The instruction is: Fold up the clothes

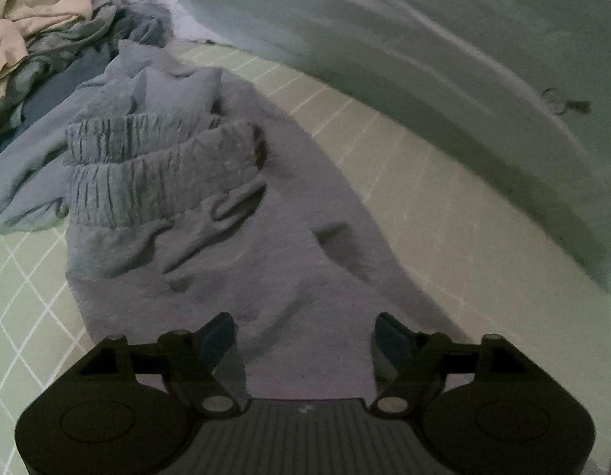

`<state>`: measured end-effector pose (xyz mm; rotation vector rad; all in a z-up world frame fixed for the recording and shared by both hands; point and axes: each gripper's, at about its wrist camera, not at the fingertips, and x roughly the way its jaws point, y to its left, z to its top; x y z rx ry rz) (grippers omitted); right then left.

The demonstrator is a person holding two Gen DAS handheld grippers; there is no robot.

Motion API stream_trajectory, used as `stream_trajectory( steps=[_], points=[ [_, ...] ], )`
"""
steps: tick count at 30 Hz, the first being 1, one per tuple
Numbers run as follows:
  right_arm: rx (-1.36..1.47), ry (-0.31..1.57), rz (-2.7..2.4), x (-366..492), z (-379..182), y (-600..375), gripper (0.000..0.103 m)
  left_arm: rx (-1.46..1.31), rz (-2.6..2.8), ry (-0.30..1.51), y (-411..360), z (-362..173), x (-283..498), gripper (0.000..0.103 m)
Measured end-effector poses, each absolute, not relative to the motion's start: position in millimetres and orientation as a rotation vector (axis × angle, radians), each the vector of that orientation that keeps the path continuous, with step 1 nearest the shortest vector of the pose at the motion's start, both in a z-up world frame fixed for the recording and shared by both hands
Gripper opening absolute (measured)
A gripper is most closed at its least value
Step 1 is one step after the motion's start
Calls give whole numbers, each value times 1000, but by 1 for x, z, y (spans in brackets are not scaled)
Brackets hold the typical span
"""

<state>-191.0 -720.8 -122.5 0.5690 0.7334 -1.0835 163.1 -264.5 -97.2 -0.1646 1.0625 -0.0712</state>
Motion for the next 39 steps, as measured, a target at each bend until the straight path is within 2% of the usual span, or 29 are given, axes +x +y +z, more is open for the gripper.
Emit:
stream_trajectory(
  steps=[1, 2, 3, 10, 17, 21, 23, 25, 27, 28, 30, 31, 34, 39],
  points=[
    [563, 742, -1082, -191, -123, -720, 97, -165, -69, 1067, -263, -100, 164, 45],
    [558, 750, -1081, -191, -123, -718, 97, -166, -75, 1069, -261, -101, 164, 33],
    [560, 754, -1080, -191, -123, -717, 97, -163, -80, 1067, -257, -101, 163, 2],
    [569, 746, -1039, -195, -124, -698, 97, -197, -24, 959, -205, -73, 118, 0],
    [568, 764, -993, -196, -131, -682, 97, -257, 158, 1010, -130, -75, 44, 0],
    [571, 765, -972, -193, -132, -681, 97, -274, 199, 1051, -111, -82, 17, 1],
    [564, 764, -960, -190, -130, -680, 97, -280, 209, 1052, -108, -82, 11, 5],
    [548, 764, -944, -185, -128, -678, 97, -243, 206, 1025, -115, -78, 16, 34],
    [530, 765, -929, -181, -125, -676, 97, -211, 180, 993, -124, -77, 26, 49],
    [521, 767, -923, -179, -123, -675, 97, -192, 162, 987, -128, -78, 33, 52],
    [505, 770, -915, -176, -120, -673, 98, -154, 125, 978, -138, -81, 47, 56],
    [497, 772, -912, -175, -119, -671, 98, -137, 106, 985, -144, -83, 55, 61],
    [478, 781, -916, -174, -116, -666, 98, -95, 82, 996, -159, -93, 78, 65],
    [458, 802, -931, -173, -112, -660, 98, -75, 110, 1047, -161, -112, 102, 66]
  ],
)
